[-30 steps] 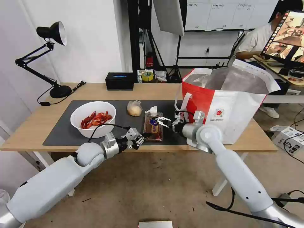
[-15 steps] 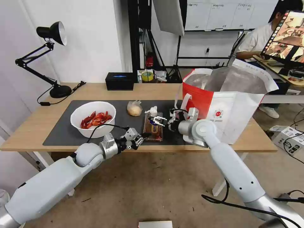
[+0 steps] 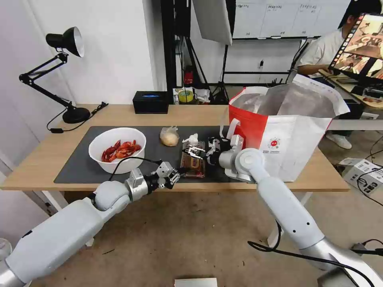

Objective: Pick up the trash from the table and place it into the takeout bag.

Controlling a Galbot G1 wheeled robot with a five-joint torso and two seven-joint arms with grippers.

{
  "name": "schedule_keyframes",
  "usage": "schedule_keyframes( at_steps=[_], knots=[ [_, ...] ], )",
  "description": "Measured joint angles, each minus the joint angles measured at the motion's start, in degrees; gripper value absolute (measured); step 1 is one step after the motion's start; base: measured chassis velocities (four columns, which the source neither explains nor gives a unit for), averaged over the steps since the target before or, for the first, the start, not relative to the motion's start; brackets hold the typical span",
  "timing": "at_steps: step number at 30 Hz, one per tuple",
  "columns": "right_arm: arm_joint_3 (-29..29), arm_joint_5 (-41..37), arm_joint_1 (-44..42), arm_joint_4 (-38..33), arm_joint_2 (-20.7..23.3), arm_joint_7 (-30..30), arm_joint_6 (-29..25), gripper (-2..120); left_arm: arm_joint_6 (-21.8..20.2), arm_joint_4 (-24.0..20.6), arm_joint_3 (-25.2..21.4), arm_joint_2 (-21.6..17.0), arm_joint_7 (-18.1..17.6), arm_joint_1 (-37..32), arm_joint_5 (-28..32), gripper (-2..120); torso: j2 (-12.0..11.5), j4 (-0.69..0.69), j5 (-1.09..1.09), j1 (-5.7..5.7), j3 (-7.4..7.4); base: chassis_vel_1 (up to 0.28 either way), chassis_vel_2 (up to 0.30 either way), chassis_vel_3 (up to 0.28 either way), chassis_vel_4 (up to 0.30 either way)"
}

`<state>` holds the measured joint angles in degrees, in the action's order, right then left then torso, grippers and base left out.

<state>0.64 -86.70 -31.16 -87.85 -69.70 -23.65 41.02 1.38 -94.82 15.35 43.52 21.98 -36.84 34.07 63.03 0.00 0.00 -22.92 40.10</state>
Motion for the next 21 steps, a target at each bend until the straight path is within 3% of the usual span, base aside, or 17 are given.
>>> schedule_keyframes(
  at_steps=[15,21],
  knots=[
    [0.9,-0.6,1.1,2.4,-1.3,-1.3,0.2,100,0.1,-0.4,-0.3,-0.4,0.0,-0.5,0.2,0,0.0,-0.02,-0.01,0.02,-0.01,0.0,0.0,0.0,0.0],
    [1.0,-0.5,0.9,2.0,-1.0,-1.4,0.2,84,0.2,-0.7,-0.4,-0.3,-0.1,-0.7,0.3,0,0.0,-0.03,0.0,0.01,0.0,0.0,0.0,0.0,0.0]
  ],
)
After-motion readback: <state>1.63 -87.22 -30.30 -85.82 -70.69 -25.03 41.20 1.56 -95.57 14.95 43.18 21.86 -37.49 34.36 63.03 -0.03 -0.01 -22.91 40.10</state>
